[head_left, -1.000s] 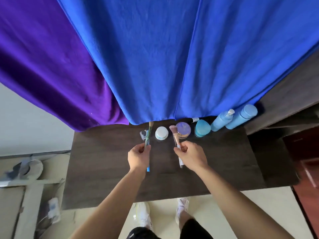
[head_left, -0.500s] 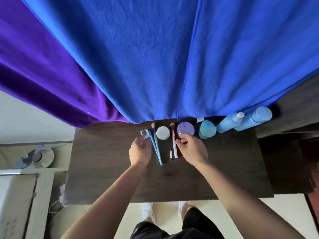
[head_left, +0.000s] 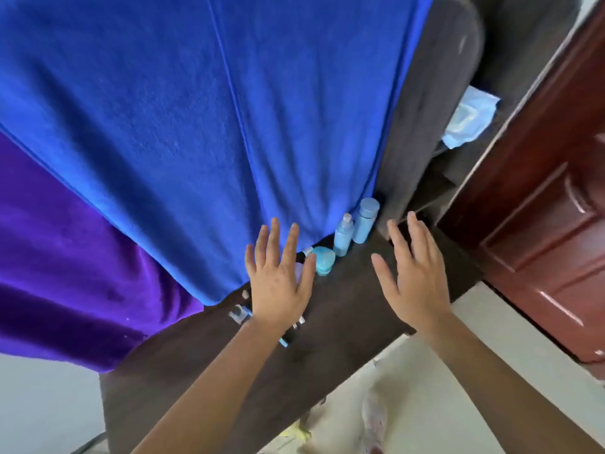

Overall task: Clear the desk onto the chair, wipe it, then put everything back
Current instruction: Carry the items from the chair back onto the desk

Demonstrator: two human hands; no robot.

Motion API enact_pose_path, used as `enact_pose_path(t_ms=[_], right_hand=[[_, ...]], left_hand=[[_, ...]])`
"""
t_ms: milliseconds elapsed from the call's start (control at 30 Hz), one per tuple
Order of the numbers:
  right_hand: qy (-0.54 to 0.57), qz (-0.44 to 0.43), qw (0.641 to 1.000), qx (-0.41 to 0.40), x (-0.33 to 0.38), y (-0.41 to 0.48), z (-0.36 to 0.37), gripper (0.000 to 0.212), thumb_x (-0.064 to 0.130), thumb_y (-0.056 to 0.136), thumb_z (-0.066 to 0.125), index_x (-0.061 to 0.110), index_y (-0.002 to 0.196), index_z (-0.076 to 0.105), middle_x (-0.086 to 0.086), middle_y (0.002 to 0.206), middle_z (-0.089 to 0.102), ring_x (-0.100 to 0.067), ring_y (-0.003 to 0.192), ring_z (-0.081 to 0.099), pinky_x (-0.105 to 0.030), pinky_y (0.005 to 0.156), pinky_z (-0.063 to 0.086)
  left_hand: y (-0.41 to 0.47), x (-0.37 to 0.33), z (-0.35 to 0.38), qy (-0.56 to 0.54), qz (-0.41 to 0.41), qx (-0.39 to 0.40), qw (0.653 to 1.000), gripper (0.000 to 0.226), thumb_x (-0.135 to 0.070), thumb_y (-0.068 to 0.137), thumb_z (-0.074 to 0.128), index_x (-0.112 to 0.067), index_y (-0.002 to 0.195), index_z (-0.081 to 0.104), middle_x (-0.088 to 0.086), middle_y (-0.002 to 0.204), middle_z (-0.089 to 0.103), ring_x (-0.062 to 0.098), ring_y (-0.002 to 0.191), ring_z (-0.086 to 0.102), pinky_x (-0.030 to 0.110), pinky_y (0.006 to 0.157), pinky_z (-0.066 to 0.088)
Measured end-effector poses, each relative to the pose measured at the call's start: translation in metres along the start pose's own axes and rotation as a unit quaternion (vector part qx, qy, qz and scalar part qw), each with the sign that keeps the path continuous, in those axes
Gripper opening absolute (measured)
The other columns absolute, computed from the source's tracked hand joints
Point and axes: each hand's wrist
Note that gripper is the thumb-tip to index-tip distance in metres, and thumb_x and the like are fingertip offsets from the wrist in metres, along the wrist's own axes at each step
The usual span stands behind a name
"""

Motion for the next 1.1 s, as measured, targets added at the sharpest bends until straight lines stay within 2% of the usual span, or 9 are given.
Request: enact_pose_path(t_ms=[133,267,400,567,667,800,967,1100], right_hand=[[-0.067,0.084,0.993,-0.042,-0.054,-0.051,-0.073,0.065,0.051,0.101,0.041,0.016,0.155,0.033,-0.015,0.164,0.019,-0.033,0.151,0.019,-0.049,0.117,0.027],[-0.119,0.178,0.972,-0.096,-0.114,-0.110,-0.154,0.064,0.053,0.102,0.037,0.018,0.155,0.034,-0.013,0.165,0.018,-0.031,0.152,0.017,-0.046,0.121,0.019],[-0.141,0.253,0.946,-0.149,-0.180,-0.187,-0.227,0.063,0.050,0.101,0.040,0.016,0.154,0.036,-0.014,0.165,0.021,-0.033,0.152,0.017,-0.052,0.120,0.025],[-0.175,0.338,0.906,-0.188,-0.268,-0.321,-0.320,0.064,0.049,0.101,0.043,0.015,0.155,0.035,-0.014,0.165,0.018,-0.034,0.153,0.016,-0.055,0.117,0.028],[-0.209,0.379,0.882,-0.188,-0.321,-0.410,-0.381,0.067,0.048,0.100,0.047,0.013,0.156,0.033,-0.017,0.165,0.018,-0.037,0.152,0.017,-0.054,0.117,0.028],[-0.238,0.480,0.830,-0.156,-0.379,-0.515,-0.455,0.069,0.054,0.100,0.037,0.015,0.156,0.029,-0.016,0.165,0.019,-0.038,0.150,0.020,-0.056,0.117,0.028],[-0.240,0.557,0.779,-0.157,-0.452,-0.596,-0.502,0.067,0.059,0.101,0.031,0.022,0.157,0.025,-0.009,0.166,0.018,-0.031,0.152,0.017,-0.054,0.118,0.026],[-0.244,0.612,0.742,-0.127,-0.530,-0.632,-0.509,0.068,0.060,0.102,0.036,0.025,0.158,0.018,-0.005,0.167,0.010,-0.028,0.153,0.012,-0.047,0.120,0.014]], left_hand=[[0.009,-0.088,0.013,-0.065,0.077,0.030,0.994,0.060,-0.049,0.098,0.041,-0.016,0.148,0.046,0.013,0.160,0.031,0.036,0.146,0.030,0.060,0.112,0.027],[0.001,-0.194,0.028,-0.103,0.181,0.067,0.976,0.061,-0.051,0.100,0.037,-0.017,0.151,0.040,0.012,0.161,0.028,0.033,0.148,0.025,0.060,0.114,0.026],[-0.039,-0.313,0.046,-0.136,0.271,0.082,0.950,0.063,-0.051,0.100,0.034,-0.016,0.152,0.037,0.014,0.161,0.029,0.033,0.149,0.024,0.059,0.116,0.025],[-0.130,-0.481,0.081,-0.188,0.361,0.134,0.903,0.064,-0.051,0.101,0.035,-0.017,0.155,0.029,0.011,0.164,0.020,0.031,0.152,0.015,0.057,0.119,0.020],[-0.198,-0.586,0.106,-0.217,0.411,0.171,0.869,0.064,-0.050,0.101,0.035,-0.018,0.156,0.026,0.010,0.165,0.017,0.030,0.152,0.014,0.058,0.119,0.019],[-0.284,-0.706,0.135,-0.243,0.462,0.223,0.824,0.067,-0.052,0.101,0.035,-0.017,0.157,0.023,0.009,0.166,0.013,0.029,0.153,0.012,0.054,0.120,0.018],[-0.355,-0.807,0.176,-0.277,0.487,0.287,0.777,0.067,-0.050,0.101,0.039,-0.017,0.157,0.023,0.008,0.166,0.012,0.026,0.153,0.012,0.055,0.119,0.020],[-0.379,-0.870,0.231,-0.266,0.504,0.320,0.757,0.067,-0.050,0.101,0.040,-0.020,0.158,0.021,0.007,0.166,0.010,0.026,0.153,0.011,0.056,0.120,0.019]])
Point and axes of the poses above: each hand's wrist, its own y-axis towards the middle knuckle, its own z-axis out of the palm, x = y × z
